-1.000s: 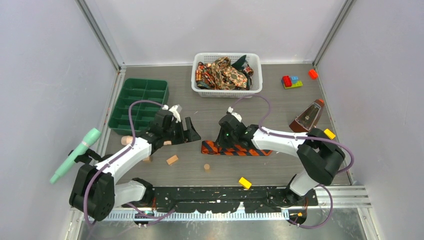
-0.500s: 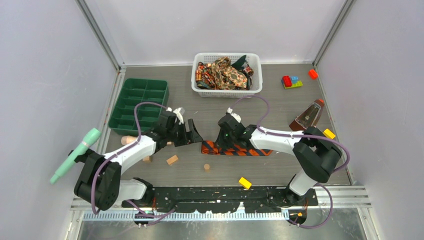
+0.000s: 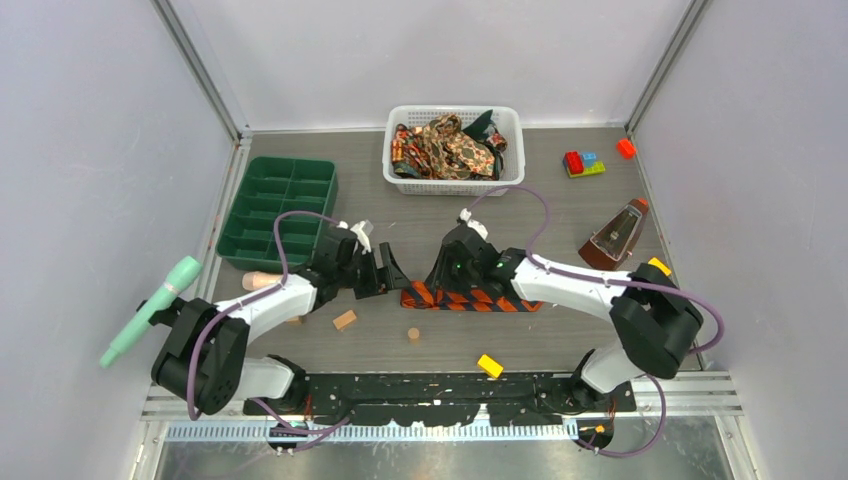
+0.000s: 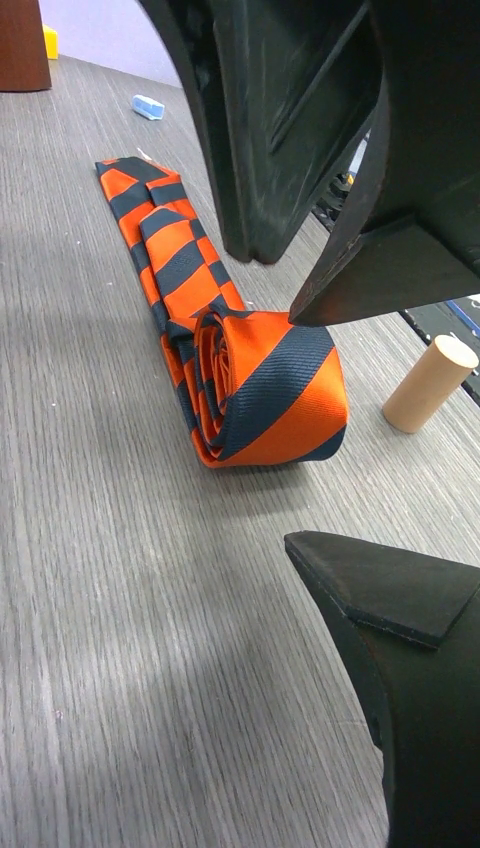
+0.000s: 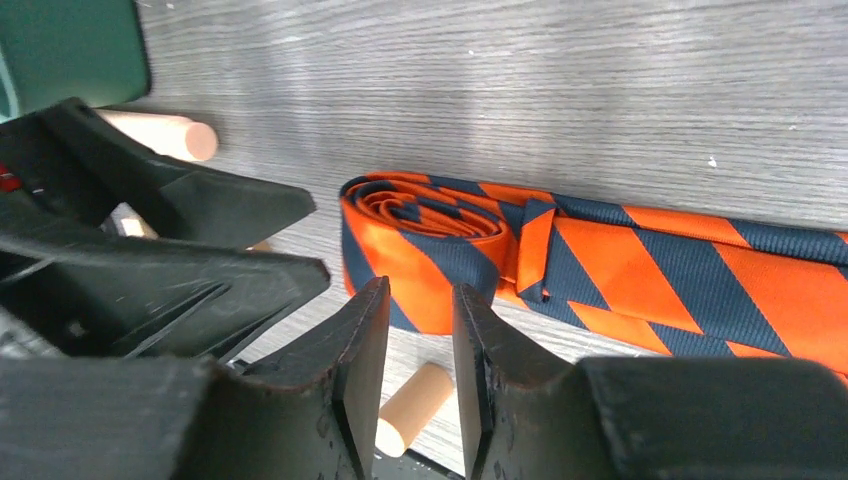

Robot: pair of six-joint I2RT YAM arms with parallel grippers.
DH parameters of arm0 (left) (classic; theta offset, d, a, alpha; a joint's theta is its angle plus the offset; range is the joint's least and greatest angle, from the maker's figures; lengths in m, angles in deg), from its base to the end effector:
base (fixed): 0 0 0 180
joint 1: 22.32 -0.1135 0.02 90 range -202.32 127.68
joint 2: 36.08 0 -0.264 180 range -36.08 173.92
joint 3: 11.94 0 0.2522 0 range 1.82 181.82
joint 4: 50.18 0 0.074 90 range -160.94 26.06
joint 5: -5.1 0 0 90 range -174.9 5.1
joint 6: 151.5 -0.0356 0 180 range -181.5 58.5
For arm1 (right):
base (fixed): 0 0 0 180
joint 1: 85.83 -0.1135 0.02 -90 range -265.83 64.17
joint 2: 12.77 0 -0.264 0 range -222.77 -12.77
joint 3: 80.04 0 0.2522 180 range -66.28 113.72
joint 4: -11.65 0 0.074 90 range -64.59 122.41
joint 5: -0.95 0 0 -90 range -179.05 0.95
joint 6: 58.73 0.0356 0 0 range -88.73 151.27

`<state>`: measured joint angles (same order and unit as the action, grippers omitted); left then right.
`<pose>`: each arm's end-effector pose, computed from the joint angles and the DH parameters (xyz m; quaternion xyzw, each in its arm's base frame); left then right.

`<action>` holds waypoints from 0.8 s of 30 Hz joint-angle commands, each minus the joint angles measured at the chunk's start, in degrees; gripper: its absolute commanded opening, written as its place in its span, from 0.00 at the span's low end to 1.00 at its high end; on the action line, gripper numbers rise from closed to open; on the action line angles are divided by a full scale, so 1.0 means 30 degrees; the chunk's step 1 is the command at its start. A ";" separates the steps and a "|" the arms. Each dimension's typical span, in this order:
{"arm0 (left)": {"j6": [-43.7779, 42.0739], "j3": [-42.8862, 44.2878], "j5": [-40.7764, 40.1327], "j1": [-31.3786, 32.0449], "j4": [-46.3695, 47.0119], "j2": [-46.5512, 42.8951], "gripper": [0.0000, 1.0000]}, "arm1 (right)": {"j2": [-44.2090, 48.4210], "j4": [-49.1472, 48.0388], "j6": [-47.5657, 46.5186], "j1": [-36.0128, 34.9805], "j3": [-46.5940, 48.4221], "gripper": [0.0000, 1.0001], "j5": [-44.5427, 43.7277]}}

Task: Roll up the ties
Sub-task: Roll the tie at the center of the board.

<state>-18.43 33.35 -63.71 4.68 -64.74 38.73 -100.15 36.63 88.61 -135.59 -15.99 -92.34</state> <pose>0.2145 -0.1237 0.1694 -0.0555 0.9062 -0.3587 0.2168 0.2033 0.2371 0.1955 0.0719 0.9314 0.2702 0.2329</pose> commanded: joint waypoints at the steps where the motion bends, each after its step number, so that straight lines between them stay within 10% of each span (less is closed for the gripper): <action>1: 0.0146 -0.0184 0.0276 0.0079 0.0982 -0.0045 0.77 | 0.1510 0.0294 0.0506 -0.0026 -0.0257 0.37 -0.0610; 24: 0.0945 -0.0856 0.0491 0.0715 0.2049 0.0523 0.76 | -0.1592 -0.2003 0.1290 -0.0024 -0.0913 0.18 0.1608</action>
<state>-16.64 31.34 -63.63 6.21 -62.38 39.40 -103.71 33.18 91.80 -135.59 -18.40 -88.93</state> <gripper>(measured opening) 0.758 0.189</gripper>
